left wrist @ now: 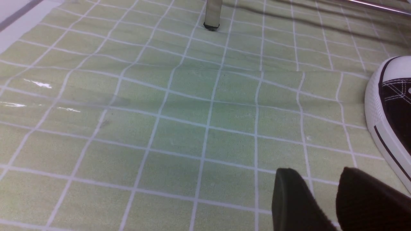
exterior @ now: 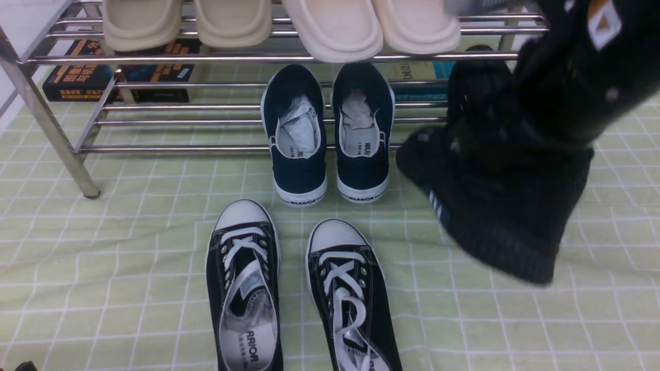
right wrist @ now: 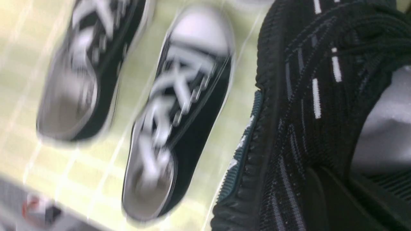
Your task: Take the shoes off the shelf with your hand from the green coffee tablecloth.
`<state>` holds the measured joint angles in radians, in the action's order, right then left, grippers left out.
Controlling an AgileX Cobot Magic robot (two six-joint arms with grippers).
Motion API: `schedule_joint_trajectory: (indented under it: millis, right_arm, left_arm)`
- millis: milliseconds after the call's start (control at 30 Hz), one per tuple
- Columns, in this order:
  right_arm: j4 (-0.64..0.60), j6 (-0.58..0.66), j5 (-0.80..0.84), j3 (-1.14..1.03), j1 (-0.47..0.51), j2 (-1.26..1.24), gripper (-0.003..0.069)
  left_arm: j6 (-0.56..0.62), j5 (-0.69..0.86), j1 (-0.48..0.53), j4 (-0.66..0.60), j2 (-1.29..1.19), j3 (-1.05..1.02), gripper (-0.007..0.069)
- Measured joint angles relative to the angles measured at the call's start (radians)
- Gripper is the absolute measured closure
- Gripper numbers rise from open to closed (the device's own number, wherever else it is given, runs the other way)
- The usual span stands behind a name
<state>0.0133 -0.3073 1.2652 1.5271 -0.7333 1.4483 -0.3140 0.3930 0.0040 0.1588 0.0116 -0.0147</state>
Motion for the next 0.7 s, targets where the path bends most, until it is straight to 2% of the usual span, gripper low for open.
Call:
schedule_joint_trajectory:
  millis: [200,367,700]
  right_arm:
    - [-0.006,-0.055,-0.003,-0.151,-0.065,-0.001,0.0652]
    - [0.051,-0.134,-0.125,-0.270,-0.075,-0.001,0.0648]
    - [0.103,-0.167,-0.246,-0.292,-0.075,-0.001,0.0646]
  left_arm:
    - [0.000,0.000,0.000,0.000,0.000,0.000,0.0385]
    - [0.000,0.000,0.000,0.000,0.000,0.000,0.0385]
    - [0.000,0.000,0.000,0.000,0.000,0.000,0.0385]
